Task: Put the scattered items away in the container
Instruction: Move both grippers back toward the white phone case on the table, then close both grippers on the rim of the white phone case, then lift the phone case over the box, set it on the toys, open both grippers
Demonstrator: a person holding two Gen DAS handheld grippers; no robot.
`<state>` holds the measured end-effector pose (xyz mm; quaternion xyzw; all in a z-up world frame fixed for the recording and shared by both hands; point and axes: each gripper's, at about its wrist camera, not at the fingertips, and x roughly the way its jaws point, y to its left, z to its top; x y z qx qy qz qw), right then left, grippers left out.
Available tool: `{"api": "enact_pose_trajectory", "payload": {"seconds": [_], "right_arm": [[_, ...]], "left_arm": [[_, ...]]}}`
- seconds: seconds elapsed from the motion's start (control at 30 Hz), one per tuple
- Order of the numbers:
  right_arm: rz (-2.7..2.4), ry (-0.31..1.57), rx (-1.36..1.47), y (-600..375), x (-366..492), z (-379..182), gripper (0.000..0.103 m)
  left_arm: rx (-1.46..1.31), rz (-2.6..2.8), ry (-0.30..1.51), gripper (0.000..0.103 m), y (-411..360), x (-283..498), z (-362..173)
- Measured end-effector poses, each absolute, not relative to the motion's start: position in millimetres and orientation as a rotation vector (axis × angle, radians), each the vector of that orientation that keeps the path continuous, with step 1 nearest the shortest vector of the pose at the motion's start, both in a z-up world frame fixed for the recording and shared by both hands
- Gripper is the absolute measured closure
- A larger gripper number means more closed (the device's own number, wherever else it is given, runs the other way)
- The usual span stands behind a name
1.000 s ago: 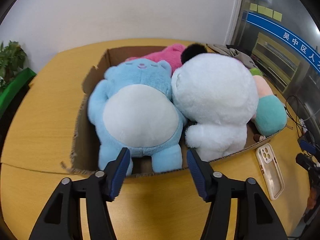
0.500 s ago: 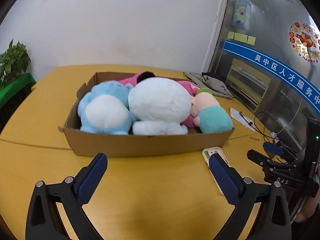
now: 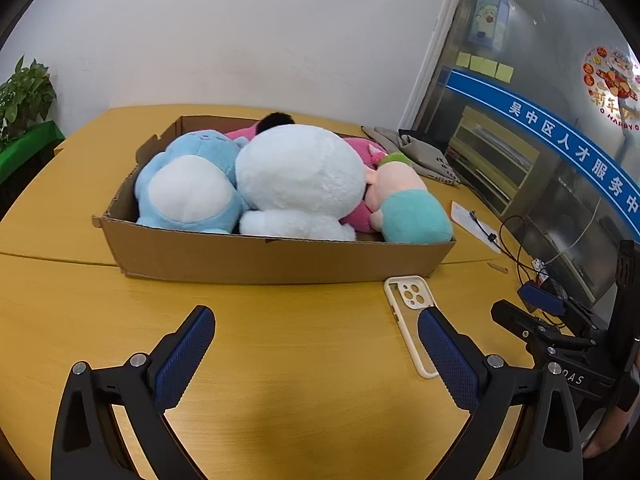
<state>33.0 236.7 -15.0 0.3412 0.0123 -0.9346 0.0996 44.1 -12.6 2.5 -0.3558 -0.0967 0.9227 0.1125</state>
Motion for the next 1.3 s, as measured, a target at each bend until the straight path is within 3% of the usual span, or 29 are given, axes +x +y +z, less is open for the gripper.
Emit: {"api": "enact_pose_trajectory", "payload": {"seconds": [0.27,0.43,0.47,0.57,0.7,0.73,0.9,1.07,1.13,1.3], "right_arm": [[-2.748,-0.01,1.052,259.1,32.3,-32.4,0.021],[-2.723,-0.02,1.151,276.5,25.3,-62.3,0.023],[-2.72,-0.028,1.18,281.4,22.6,-69.4,0.023],[-2.698,-0.059,1.255,291.9,14.4,-88.5,0.024],[-2.683,-0.054,1.279,290.4,8.3,-98.8,0.028],[-2.675,-0.046,1.286,288.6,7.0,-101.3,0.031],[-2.63,0.0,1.359,280.8,-1.7,-118.5,0.053],[-2.617,0.087,1.37,267.9,-3.9,-125.5,0.065],[-2.604,0.086,1.367,265.5,-3.2,-125.3,0.087],[-2.585,0.032,1.384,264.1,4.1,-124.8,0.097]], "left_arm": [[-1.1,2.591,-0.216,0.0,28.4,26.7,-7.6],[-1.204,2.481,-0.166,0.006,63.3,-5.4,-34.4],[-1.23,2.456,-0.174,0.008,69.1,-12.9,-40.6],[-1.319,2.383,-0.149,0.032,91.7,-35.7,-60.7],[-1.387,2.327,-0.119,0.041,116.9,-61.6,-81.5],[-1.4,2.324,-0.127,0.044,119.8,-66.2,-84.9],[-1.434,2.357,-0.136,0.075,127.2,-78.4,-96.6],[-1.431,2.336,-0.171,0.09,125.5,-83.0,-100.9],[-1.421,2.344,-0.142,0.091,128.3,-81.2,-100.3],[-1.401,2.354,-0.134,0.094,120.2,-70.0,-93.4]]}}
